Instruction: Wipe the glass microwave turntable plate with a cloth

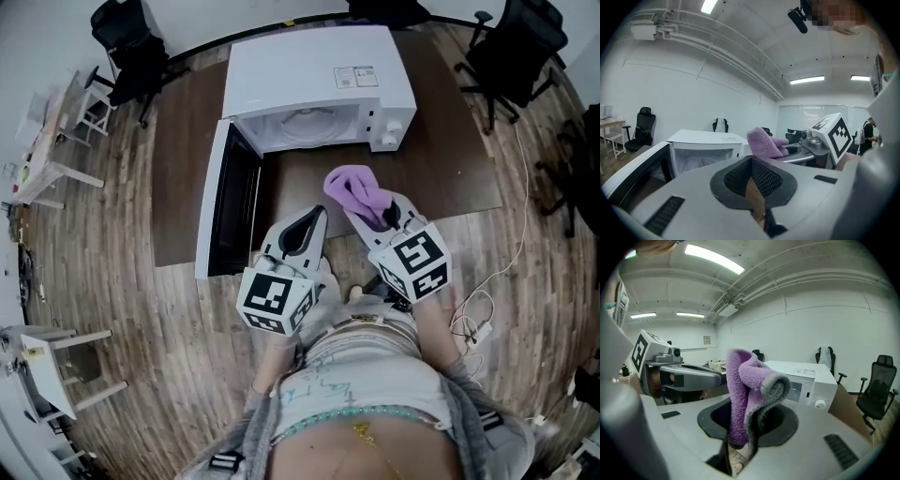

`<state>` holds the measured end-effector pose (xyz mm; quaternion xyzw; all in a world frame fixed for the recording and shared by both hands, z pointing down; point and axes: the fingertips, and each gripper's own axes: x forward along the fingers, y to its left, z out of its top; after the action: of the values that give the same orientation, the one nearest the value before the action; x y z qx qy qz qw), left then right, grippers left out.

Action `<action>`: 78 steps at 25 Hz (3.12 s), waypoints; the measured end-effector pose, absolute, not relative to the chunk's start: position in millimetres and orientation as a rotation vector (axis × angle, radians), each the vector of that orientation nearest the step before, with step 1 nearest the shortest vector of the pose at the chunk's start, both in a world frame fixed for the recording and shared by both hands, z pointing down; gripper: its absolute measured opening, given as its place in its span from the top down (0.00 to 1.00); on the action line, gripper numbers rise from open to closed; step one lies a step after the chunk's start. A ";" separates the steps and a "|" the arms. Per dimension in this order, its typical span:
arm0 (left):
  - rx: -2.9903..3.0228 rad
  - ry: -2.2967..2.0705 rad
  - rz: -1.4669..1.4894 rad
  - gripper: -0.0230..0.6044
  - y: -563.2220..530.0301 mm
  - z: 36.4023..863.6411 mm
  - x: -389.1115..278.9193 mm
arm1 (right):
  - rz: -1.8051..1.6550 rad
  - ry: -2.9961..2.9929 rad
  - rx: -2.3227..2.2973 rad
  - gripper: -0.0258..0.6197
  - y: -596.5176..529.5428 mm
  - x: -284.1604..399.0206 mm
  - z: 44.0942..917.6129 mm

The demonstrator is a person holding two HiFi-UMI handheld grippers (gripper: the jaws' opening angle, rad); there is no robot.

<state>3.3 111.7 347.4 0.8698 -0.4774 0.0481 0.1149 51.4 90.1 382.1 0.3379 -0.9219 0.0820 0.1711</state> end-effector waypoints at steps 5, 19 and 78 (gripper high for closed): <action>2.597 -1.331 0.156 0.95 79.0 347.4 -11.9 | 0.234 -2.589 1.067 0.79 57.5 42.3 376.7; 2.661 -1.258 0.207 0.95 46.1 356.1 -50.2 | 0.280 -2.504 1.220 0.79 22.6 29.6 393.7; 2.420 -1.390 0.234 0.95 -72.0 377.3 -17.8 | 0.356 -2.636 0.996 0.79 -92.4 73.8 401.9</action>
<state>-17.8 -72.0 377.3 0.8516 -0.4890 0.0823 0.1698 73.8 -92.4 401.9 0.3466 -0.9176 0.1241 0.1502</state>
